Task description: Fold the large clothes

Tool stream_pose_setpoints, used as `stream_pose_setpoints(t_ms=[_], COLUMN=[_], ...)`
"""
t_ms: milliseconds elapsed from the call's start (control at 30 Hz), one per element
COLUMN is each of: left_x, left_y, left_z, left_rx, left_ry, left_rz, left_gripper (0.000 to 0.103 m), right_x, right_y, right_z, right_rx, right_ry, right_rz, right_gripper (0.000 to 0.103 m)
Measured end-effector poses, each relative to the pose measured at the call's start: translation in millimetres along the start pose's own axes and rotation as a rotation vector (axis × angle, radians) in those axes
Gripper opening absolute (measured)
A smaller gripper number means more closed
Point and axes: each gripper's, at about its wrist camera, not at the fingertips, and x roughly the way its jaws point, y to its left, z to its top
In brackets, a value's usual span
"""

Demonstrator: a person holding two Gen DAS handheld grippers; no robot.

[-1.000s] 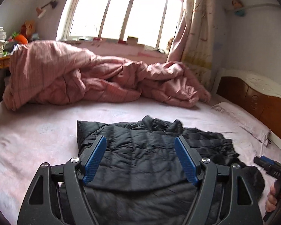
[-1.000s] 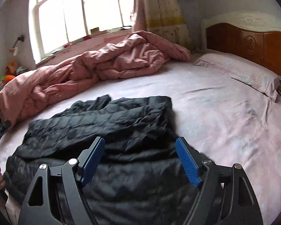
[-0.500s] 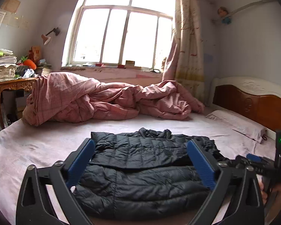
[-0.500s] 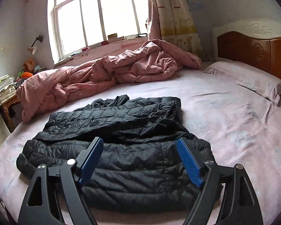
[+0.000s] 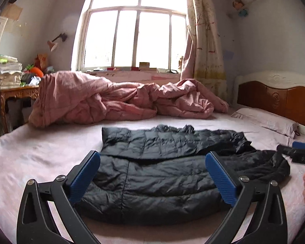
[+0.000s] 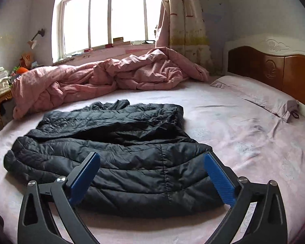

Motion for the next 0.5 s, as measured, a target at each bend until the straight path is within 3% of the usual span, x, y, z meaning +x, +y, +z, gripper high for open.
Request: stream_pose_setpoints(t_ms=[133, 333, 500], left_x=[17.7, 12.6, 11.6], left_y=[-7.2, 4.7, 7.1], left_z=[-14.7, -20.1, -23.6], left_rx=[0.098, 0.041, 0.041], left_ry=[0.097, 0.075, 0.094], left_rz=[0.066, 0.04, 0.04], left_gripper=[0.103, 0.103, 0.103], right_x=[-3.8, 6.4, 9.7], right_y=[-7.1, -12.1, -6.6], right_z=[0.7, -1.0, -4.1], right_rx=[0.026, 0.043, 0.021], right_ry=[-0.014, 0.067, 0.091], right_rz=[0.026, 0.078, 0.056], right_gripper=[0.103, 0.103, 0.103])
